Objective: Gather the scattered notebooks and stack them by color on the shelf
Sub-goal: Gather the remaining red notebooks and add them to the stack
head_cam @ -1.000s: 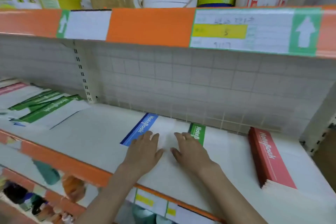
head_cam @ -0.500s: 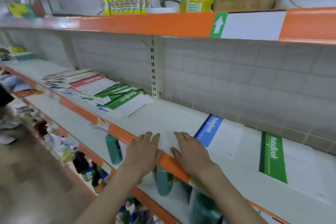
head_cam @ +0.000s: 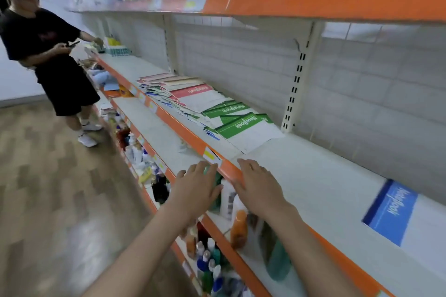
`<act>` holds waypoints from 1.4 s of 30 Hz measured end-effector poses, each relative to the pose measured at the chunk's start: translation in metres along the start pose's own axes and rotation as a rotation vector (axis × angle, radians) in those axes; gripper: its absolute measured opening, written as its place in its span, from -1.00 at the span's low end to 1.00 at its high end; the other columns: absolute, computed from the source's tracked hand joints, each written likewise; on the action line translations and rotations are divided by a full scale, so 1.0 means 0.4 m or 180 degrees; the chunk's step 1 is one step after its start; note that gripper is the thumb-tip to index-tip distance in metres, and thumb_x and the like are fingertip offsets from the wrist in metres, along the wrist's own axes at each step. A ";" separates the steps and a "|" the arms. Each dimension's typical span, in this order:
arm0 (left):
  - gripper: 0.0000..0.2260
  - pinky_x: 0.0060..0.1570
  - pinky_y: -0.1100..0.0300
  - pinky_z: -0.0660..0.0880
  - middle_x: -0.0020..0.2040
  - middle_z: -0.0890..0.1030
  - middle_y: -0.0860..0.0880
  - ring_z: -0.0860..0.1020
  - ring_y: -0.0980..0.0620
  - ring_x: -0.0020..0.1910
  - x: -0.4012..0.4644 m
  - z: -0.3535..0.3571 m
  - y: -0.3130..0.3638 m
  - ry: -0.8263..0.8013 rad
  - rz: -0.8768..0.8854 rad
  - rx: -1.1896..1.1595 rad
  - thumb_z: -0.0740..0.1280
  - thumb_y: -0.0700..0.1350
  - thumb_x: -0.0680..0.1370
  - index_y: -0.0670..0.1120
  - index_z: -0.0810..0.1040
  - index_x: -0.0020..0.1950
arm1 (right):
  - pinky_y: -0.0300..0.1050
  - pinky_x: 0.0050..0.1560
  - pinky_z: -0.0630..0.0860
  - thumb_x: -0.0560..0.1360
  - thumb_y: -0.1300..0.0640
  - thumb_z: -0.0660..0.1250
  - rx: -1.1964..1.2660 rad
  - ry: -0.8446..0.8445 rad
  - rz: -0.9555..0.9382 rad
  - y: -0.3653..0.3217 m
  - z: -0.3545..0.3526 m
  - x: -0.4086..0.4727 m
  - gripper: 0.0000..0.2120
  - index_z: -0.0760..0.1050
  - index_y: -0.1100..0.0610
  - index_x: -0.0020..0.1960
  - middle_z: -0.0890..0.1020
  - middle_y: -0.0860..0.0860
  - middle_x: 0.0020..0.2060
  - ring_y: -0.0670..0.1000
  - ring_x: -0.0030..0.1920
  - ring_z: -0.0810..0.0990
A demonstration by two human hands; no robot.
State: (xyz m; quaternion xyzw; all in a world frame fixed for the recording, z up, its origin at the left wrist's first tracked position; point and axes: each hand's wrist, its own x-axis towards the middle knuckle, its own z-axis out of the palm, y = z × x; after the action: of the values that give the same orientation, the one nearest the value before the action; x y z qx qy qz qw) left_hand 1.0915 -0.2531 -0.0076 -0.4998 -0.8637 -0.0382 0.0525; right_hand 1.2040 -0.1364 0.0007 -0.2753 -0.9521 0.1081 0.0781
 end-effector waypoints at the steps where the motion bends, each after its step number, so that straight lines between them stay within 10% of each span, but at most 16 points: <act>1: -0.49 0.32 -0.02 0.30 0.49 0.21 -0.04 0.28 -0.07 0.42 0.024 0.004 -0.024 0.0015 -0.0005 -0.0014 0.05 0.16 0.62 0.01 0.09 0.53 | 0.08 0.37 0.28 0.63 -0.07 0.04 0.0021 0.0000 -0.0017 -0.011 0.007 0.032 -0.51 0.10 0.08 0.50 0.26 0.06 0.45 0.14 0.38 0.32; 42: -0.54 0.31 -0.01 0.31 0.41 0.32 -0.09 0.33 -0.08 0.38 1.028 -0.003 -0.813 0.0230 0.1293 -0.0135 0.09 0.09 0.63 -0.05 0.20 0.49 | 0.07 0.37 0.27 0.61 0.00 0.07 0.0069 0.0510 0.1099 -0.319 0.119 1.117 -0.59 0.22 0.06 0.43 0.38 0.07 0.33 0.12 0.31 0.38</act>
State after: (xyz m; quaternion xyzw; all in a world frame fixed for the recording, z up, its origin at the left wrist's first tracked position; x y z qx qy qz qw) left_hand 0.6060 -0.0616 0.0422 -0.6630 -0.7417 -0.0630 0.0794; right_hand 0.7557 -0.0078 0.0264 -0.4415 -0.8802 0.1079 0.1369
